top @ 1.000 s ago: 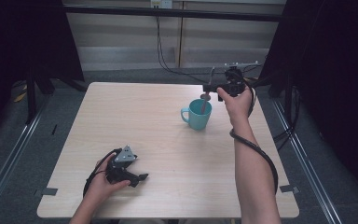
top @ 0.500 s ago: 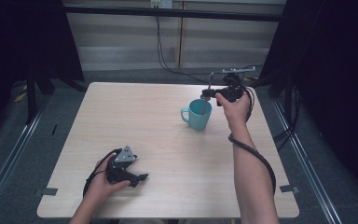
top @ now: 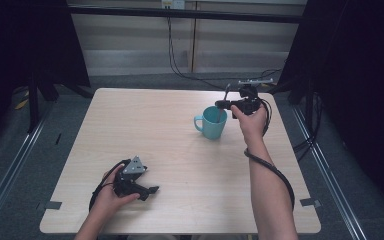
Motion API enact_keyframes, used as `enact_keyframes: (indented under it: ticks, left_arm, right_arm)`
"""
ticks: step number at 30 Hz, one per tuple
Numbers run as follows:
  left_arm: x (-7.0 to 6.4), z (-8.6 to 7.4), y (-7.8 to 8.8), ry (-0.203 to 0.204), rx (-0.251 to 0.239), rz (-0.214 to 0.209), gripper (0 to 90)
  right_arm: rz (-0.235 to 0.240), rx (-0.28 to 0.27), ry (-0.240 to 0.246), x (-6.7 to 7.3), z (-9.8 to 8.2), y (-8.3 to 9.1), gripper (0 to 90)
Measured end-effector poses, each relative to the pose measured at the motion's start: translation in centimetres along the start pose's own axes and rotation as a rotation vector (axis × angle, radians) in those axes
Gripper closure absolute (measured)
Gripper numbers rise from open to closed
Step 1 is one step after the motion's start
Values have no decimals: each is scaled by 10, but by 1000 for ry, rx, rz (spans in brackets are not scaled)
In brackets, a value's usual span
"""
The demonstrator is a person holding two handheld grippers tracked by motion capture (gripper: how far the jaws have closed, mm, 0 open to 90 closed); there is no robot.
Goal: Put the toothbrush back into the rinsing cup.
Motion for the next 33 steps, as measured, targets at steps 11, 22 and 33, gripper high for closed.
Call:
enact_keyframes:
  ticks: [11, 22, 33]
  left_arm:
    - [0, 1, 0, -2, -6, 1, 137]
    - [0, 1, 0, -3, -7, 0, 135]
    - [0, 1, 0, -3, -7, 1, 135]
  right_arm:
    - [-4, 9, -14, -6, -12, -4, 800]
    - [-7, 27, -7, -6, -21, -11, 797]
    - [-14, 28, -5, -7, -25, -11, 793]
Point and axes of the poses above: each handheld gripper's, and its own axes: y roughly backward along the jaws, z roughly out of its top, x roughly to its left, the point moved 9 cm from there along -y, roughly forward along the jaws, and after that the axes turned 15 degrees about x, right-handed, at the moved point
